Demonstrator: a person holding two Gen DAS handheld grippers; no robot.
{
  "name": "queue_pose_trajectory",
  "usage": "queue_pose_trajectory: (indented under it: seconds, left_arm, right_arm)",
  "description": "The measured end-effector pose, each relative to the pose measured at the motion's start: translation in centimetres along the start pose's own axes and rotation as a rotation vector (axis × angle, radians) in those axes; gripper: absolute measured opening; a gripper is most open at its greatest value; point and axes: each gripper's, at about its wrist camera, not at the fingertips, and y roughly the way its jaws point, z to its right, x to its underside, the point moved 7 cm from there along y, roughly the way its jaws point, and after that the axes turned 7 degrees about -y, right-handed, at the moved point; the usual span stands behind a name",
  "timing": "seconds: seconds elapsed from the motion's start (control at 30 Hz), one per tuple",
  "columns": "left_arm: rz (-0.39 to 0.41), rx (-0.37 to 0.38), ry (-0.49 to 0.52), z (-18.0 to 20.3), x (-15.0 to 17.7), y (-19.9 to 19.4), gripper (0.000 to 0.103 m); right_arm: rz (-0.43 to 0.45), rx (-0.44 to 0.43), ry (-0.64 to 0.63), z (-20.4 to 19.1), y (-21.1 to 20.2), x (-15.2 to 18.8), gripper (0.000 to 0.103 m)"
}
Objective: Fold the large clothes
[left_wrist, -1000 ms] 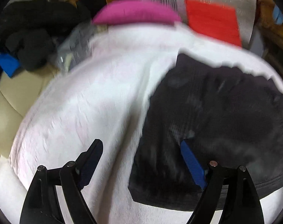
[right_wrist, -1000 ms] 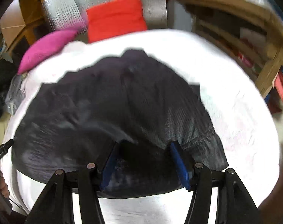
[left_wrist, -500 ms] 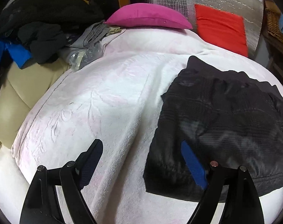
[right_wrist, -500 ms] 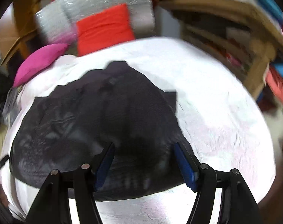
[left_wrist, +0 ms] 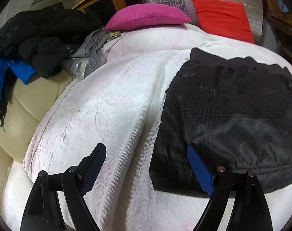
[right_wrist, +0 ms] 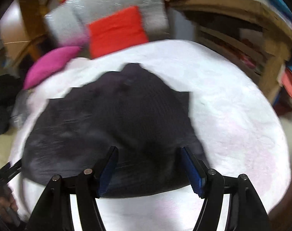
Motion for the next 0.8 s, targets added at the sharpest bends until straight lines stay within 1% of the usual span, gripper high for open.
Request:
queue_pose_trajectory:
  seconds: [0.03, 0.1, 0.13, 0.2, 0.23, 0.3, 0.4, 0.5, 0.6, 0.67, 0.7, 0.77, 0.8]
  left_arm:
    - [0.014, 0.010, -0.006, 0.1, 0.0, -0.6, 0.087]
    - [0.054, 0.023, -0.004, 0.5, -0.2, -1.6, 0.087]
    - [0.079, 0.025, 0.005, 0.7, -0.3, -2.3, 0.087]
    - [0.114, 0.046, 0.017, 1.4, -0.4, -3.3, 0.087]
    - [0.122, 0.059, 0.020, 1.6, -0.4, -3.6, 0.087]
    - [0.123, 0.077, 0.040, 2.4, -0.2, -3.7, 0.087]
    - [0.101, 0.074, 0.064, 3.2, 0.3, -3.1, 0.087]
    - [0.069, 0.084, 0.059, 3.6, 0.5, -2.5, 0.087]
    - [0.064, 0.073, 0.061, 3.7, 0.7, -2.2, 0.087]
    - [0.056, 0.069, 0.063, 3.7, 0.8, -1.8, 0.087]
    - [0.052, 0.071, 0.063, 3.7, 0.9, -1.7, 0.087]
    - [0.050, 0.071, 0.064, 3.6, 0.9, -1.7, 0.087]
    - [0.057, 0.068, 0.064, 3.5, 0.8, -1.9, 0.087]
  right_arm:
    - [0.014, -0.034, -0.033, -1.3, -0.2, 0.0, 0.071]
    - [0.028, -0.072, -0.112, -3.9, -0.2, 0.1, 0.069]
    - [0.027, -0.108, -0.129, -5.1, 0.0, 0.1, 0.069]
    - [-0.005, -0.211, -0.102, -6.9, 0.9, 0.1, 0.065]
    - [-0.015, -0.233, -0.096, -7.5, 1.3, 0.1, 0.065]
    - [-0.033, -0.244, -0.094, -8.4, 2.4, 0.0, 0.065]
    - [-0.087, -0.283, -0.062, -9.1, 4.2, 0.0, 0.064]
    - [-0.101, -0.275, -0.038, -9.1, 5.6, -0.5, 0.065]
    - [-0.097, -0.242, -0.014, -8.3, 6.3, -1.4, 0.063]
    - [-0.085, -0.204, 0.017, -6.8, 6.7, -2.1, 0.063]
    - [-0.080, -0.197, 0.050, -5.7, 7.0, -2.4, 0.061]
    - [-0.077, -0.198, 0.120, -3.8, 6.8, -2.8, 0.052]
    - [-0.069, -0.163, 0.142, -2.8, 6.3, -2.9, 0.054]
